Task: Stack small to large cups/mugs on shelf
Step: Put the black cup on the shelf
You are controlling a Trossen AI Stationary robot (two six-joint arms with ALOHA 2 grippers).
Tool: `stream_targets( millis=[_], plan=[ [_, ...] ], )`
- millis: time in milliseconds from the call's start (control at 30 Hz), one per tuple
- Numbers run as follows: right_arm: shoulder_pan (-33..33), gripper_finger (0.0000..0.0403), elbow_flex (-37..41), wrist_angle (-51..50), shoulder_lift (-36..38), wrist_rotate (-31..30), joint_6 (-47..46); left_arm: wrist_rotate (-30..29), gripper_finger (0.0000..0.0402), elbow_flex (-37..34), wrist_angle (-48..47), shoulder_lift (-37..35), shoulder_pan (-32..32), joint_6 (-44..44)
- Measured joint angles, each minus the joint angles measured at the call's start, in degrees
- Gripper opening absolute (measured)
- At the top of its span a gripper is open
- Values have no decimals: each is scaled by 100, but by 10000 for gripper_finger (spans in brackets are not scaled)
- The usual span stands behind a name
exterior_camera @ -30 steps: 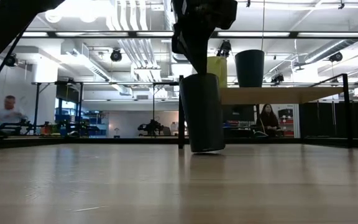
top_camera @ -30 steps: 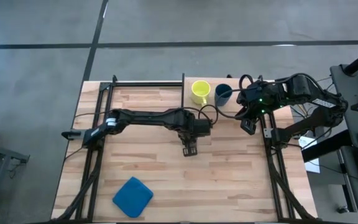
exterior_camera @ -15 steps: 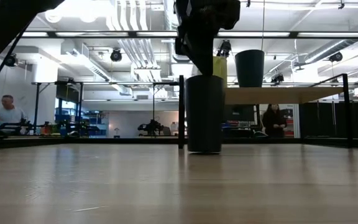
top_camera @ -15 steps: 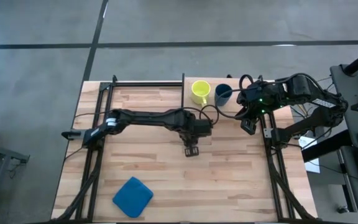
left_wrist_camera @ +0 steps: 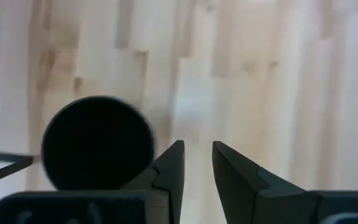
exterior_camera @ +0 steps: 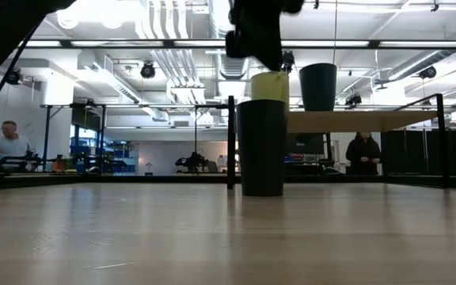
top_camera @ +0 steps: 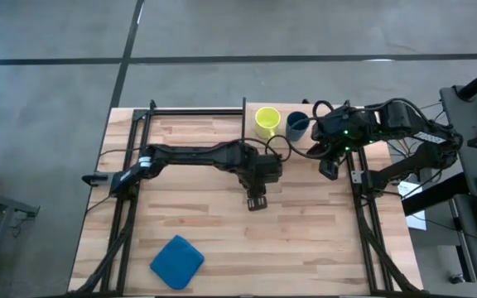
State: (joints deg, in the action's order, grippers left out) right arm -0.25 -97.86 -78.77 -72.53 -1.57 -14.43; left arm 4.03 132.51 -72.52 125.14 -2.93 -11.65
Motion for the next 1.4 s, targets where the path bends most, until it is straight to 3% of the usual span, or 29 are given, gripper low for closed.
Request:
stream_targets(
  millis=[267,567,833,1000,1200,1400],
  plan=[
    [4,38,927,1230,-2,46,488,103,68,26,-604,-859,-12,-303],
    [269,38,2394,4074,-2,477,1404,-842,68,-164,-971,-1883,-12,-742],
    [267,38,3165,4511,-4,528,1301,-1145,68,-162,-1074,-2326,-8,-1057],
    [264,42,3508,5017,-157,955,1396,-1144,68,-164,-1089,-2372,-8,-1052],
    [264,64,3501,6259,-793,967,1831,-1140,68,-164,-1114,-2374,-8,-1052],
    [262,95,2679,5484,-1662,951,1923,-1067,68,-160,-1323,-2396,-8,-1054]
  ],
)
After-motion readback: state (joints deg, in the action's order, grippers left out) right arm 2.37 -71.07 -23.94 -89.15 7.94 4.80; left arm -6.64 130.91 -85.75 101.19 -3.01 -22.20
